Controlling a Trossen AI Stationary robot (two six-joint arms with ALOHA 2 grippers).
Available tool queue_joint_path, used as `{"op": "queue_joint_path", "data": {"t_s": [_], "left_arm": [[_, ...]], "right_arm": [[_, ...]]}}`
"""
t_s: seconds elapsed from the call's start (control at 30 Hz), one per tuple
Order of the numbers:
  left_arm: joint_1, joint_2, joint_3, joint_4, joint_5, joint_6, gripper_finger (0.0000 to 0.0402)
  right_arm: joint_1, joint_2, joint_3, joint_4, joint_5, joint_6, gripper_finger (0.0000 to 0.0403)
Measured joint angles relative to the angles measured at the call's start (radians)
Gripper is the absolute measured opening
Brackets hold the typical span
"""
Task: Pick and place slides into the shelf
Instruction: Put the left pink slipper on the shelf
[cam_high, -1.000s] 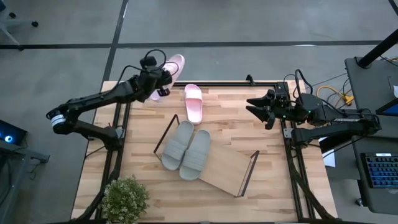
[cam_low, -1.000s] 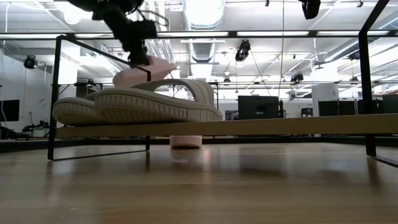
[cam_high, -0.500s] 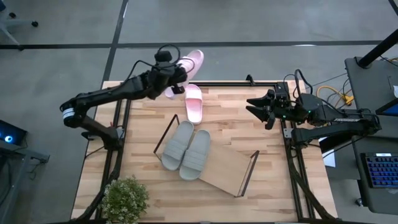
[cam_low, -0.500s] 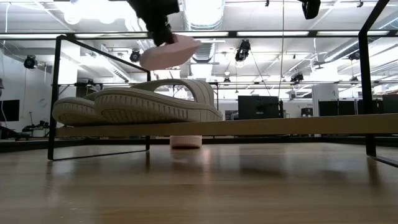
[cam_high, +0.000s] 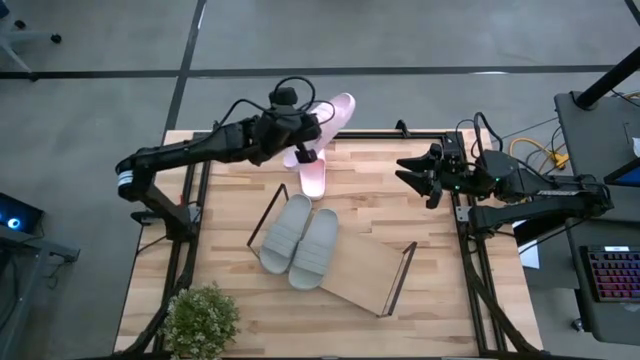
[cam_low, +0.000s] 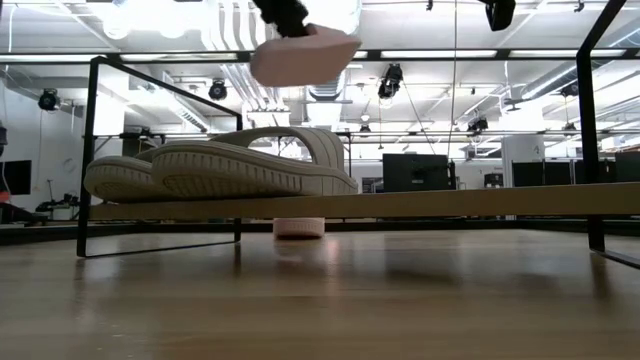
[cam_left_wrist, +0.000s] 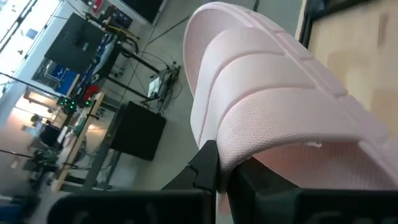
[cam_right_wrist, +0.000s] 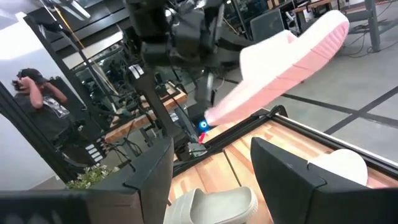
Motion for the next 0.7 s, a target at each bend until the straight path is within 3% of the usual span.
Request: {"op": "queue_joint_path", "data": {"t_s": [0.27,0.7], "left_arm": [[-0.119,0.044,0.035,-0.017,-0.031,-0.096,0.0],[-0.29,0.193,0.189,-0.012,-0.324,-0.147,0.0]], "right_arm": [[0.0,-0.046,0.0,-0.002,0.027,-0.013,0.0206],[0.0,-0.152,0.0,-0.03,0.027,-0.019,0.0206]]}}
